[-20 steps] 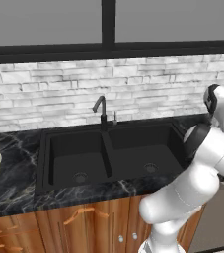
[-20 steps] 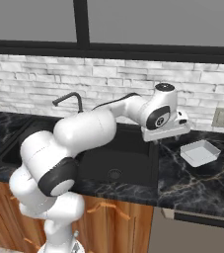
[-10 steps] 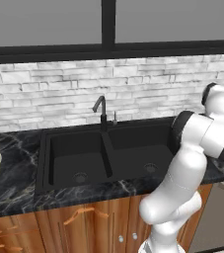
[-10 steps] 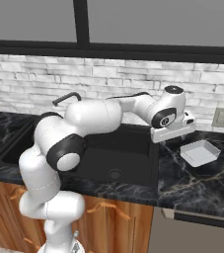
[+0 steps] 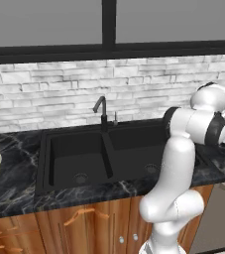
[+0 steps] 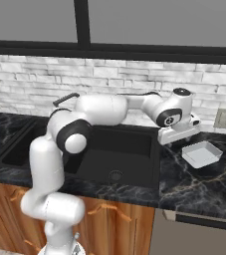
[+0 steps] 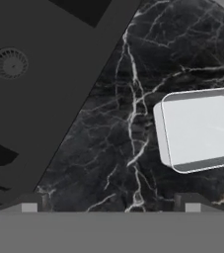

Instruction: Place the tupperware in the left basin and the bowl in the right basin of the sink.

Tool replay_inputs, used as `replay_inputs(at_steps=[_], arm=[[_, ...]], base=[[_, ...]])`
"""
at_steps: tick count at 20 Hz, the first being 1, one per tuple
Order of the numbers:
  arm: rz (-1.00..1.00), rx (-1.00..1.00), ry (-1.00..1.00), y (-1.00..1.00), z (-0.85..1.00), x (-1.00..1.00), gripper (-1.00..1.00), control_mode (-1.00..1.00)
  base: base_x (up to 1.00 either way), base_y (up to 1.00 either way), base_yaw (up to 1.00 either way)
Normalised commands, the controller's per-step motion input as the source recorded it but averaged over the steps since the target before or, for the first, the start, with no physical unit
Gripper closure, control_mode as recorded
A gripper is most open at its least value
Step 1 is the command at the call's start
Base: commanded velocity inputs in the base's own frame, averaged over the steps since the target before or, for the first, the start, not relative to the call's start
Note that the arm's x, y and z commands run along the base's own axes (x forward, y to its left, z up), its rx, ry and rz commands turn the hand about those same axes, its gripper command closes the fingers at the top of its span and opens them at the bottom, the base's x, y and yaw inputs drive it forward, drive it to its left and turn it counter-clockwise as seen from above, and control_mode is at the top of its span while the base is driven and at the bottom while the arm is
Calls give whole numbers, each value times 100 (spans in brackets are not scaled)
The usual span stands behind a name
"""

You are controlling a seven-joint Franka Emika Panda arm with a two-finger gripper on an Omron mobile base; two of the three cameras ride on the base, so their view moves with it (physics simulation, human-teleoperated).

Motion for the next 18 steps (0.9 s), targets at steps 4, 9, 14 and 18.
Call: replay_inputs(at_steps=[4, 9, 14, 18], arm=[[6, 0, 6, -12, -27, 14, -100, -100], [5, 0, 7, -4, -25, 14, -100, -100], [4, 0, 7, -1, -23, 21, -100, -100], [4, 0, 5, -5, -24, 22, -100, -100]], base=[[0, 0, 0], [0, 0, 0], [0, 0, 0], [0, 0, 0]])
